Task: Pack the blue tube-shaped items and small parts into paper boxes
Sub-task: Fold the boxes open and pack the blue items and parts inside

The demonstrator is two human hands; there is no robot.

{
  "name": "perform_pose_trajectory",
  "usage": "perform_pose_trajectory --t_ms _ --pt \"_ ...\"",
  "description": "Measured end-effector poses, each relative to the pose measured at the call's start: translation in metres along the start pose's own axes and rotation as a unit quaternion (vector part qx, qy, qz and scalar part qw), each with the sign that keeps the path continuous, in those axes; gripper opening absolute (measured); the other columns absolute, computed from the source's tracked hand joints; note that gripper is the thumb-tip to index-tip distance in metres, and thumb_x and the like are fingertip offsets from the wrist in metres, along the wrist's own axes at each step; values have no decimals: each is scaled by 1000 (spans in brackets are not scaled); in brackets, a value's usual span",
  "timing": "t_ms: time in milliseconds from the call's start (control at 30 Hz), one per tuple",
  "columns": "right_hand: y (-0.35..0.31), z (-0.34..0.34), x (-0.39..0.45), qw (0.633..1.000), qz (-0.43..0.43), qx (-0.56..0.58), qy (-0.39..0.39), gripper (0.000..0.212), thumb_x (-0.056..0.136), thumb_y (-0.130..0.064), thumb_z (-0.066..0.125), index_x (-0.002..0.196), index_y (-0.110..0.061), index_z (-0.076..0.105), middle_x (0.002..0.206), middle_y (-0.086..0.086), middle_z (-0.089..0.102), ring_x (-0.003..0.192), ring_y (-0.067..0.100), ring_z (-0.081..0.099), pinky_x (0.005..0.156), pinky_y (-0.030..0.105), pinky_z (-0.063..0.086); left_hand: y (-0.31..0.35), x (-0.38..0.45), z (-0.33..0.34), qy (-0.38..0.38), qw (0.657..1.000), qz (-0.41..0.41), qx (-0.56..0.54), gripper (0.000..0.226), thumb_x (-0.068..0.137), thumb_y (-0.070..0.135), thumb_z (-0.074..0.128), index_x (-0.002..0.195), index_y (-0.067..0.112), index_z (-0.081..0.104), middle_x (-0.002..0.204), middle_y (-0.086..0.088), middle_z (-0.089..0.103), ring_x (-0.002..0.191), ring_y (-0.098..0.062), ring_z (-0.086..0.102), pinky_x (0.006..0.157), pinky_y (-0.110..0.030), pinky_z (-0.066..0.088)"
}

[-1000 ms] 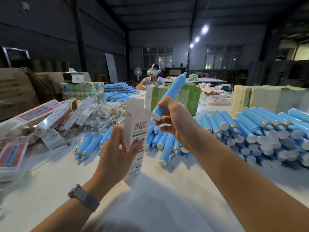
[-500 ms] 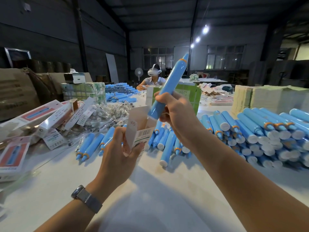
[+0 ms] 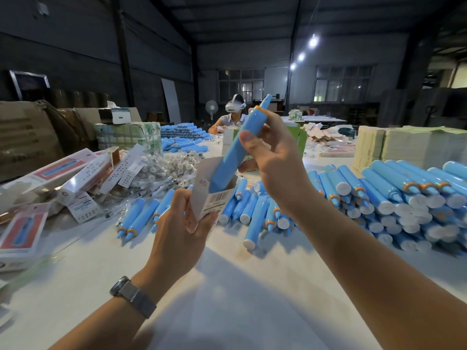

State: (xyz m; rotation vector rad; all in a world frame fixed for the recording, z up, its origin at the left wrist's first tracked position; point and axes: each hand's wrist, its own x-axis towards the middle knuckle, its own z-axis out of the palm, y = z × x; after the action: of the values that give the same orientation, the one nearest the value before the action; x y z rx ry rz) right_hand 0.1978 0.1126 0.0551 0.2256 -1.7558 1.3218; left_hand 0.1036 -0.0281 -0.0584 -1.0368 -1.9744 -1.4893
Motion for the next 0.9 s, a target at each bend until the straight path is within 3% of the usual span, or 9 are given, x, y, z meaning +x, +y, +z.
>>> perform_pose_trajectory --t_ms 67,133,233,367,467,600,733,800,900 --pt "-1 -1 -1 999 -26 -45 3 25 93 -15 62 107 -32 51 98 3 61 79 18 65 64 37 59 -3 1 1 4 1000 4 13 46 84 28 75 92 56 39 93 47 57 86 13 57 61 -19 42" --pt "-4 -2 -3 996 -54 -74 7 42 88 -15 68 119 -33 46 98 4 64 78 19 64 71 43 60 -7 1 1 7 1000 0 20 50 85 22 76 91 55 40 90 47 58 84 15 57 60 -16 41" --pt "-4 -4 -6 992 -100 -76 5 71 84 -5 73 135 -32 31 85 0 65 68 11 64 67 33 59 -9 2 1 11 1000 -2 25 48 86 22 76 90 54 40 87 47 57 82 18 56 58 -7 38" --pt "-6 -4 -8 988 -110 -105 -2 63 83 -5 74 126 -29 34 85 9 66 66 23 64 65 51 55 -5 3 1 19 1000 -4 10 34 82 32 70 88 45 39 89 50 56 83 20 55 62 -3 40" --pt "-8 -7 -6 981 -125 -146 -19 62 82 -6 75 119 -34 35 85 5 65 67 20 64 63 47 55 -4 3 1 16 1000 -1 2 28 78 39 64 89 45 39 85 44 60 82 18 57 61 -6 43" --pt "-1 -8 -7 974 -128 -185 -41 61 82 -8 77 122 -31 37 85 2 66 67 11 62 58 41 54 -4 0 2 14 1000 21 8 28 79 41 62 92 49 39 82 28 64 83 4 59 61 -11 43" --pt "13 -4 -13 969 -120 -205 -60 60 84 -11 76 131 -16 40 88 -2 63 70 12 62 59 45 54 -4 0 2 26 999 18 8 29 79 39 64 89 42 37 87 41 59 79 13 57 60 -4 38" --pt "16 -2 -14 972 -123 -192 -57 58 85 -13 75 132 -17 40 92 -3 64 75 12 63 61 44 54 -5 1 2 32 999 14 7 29 78 39 65 86 41 37 85 41 58 79 12 56 59 -3 37" --pt "17 -1 -14 977 -126 -166 -34 48 88 -19 72 128 -24 45 95 -20 61 78 7 62 61 41 55 -6 1 2 41 999 16 12 31 78 39 66 85 43 37 83 39 58 80 10 56 58 -5 37"
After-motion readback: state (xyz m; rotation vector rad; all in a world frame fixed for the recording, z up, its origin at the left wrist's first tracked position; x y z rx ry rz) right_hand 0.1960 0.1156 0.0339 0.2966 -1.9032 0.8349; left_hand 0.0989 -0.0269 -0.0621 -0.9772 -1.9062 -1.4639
